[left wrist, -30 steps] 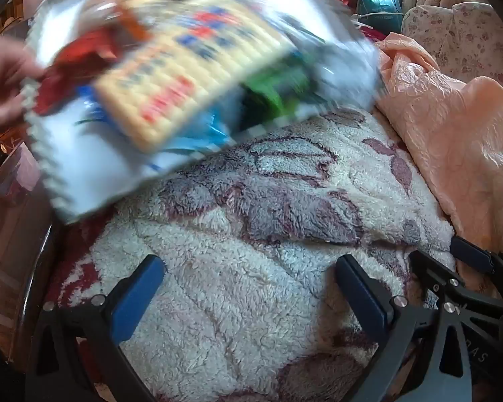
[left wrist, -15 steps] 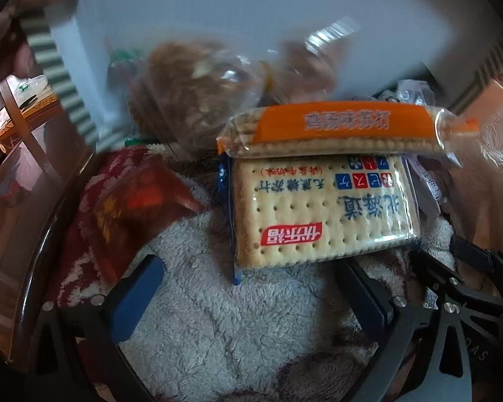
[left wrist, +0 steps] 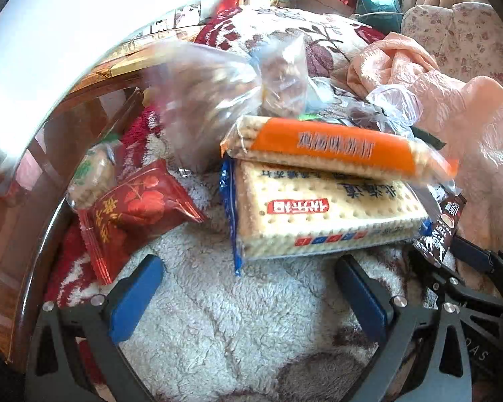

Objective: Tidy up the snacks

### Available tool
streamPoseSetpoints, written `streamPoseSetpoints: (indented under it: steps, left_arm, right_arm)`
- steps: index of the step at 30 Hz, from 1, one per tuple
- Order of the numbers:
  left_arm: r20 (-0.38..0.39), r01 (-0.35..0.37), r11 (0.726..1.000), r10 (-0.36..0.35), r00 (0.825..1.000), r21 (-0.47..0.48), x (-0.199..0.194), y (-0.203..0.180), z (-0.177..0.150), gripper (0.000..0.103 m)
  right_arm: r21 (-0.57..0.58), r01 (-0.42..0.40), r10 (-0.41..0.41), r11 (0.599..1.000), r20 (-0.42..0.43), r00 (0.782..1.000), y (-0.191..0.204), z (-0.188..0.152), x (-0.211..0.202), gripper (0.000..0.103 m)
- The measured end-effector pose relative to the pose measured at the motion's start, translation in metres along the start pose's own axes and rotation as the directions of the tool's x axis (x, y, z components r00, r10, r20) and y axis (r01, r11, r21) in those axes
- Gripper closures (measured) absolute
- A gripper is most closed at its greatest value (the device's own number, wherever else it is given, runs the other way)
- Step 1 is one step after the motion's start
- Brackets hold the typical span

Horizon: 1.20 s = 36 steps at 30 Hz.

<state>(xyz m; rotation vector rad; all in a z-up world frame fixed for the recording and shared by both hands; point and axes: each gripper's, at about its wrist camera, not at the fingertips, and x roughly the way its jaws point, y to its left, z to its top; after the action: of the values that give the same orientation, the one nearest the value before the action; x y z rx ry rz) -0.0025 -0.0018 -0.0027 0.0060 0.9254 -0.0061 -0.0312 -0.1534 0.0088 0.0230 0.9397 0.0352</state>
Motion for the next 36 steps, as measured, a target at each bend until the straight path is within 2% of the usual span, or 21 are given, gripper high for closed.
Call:
streamPoseSetpoints:
  steps: [27, 31, 34, 36]
  left_arm:
    - [-0.001, 0.001, 1.0, -0.001, 1.0, 0.0, 0.0002, 0.0003, 0.0002, 0.0]
    - [0.002, -0.029, 0.999, 0.029, 1.0, 0.021, -0.0025, -0.0015, 0.0039, 0.0]
    - [-0.013, -0.002, 1.0, 0.002, 1.0, 0.008, 0.0009, 0.0009, 0.0033, 0.0]
    - [-0.054, 0.039, 0.999, -0.037, 0.998, 0.038, 0.0005, 0.0062, 0.0084, 0.0]
  right_arm:
    - [0.014, -0.018, 0.018, 1.0, -0.002, 1.0, -0.0027, 0.0013, -0.0021, 0.031]
    - [0.017, -0.021, 0.021, 1.0, -0.005, 1.0, -0.003, 0.0011, -0.0019, 0.031]
    - [0.019, -0.016, 0.016, 1.0, -0.023, 1.0, -0.003, 0.0028, -0.0022, 0.031]
    - [0.025, -0.005, 0.007, 1.0, -0.059, 0.998, -0.0023, 0.0047, -0.0048, 0.031]
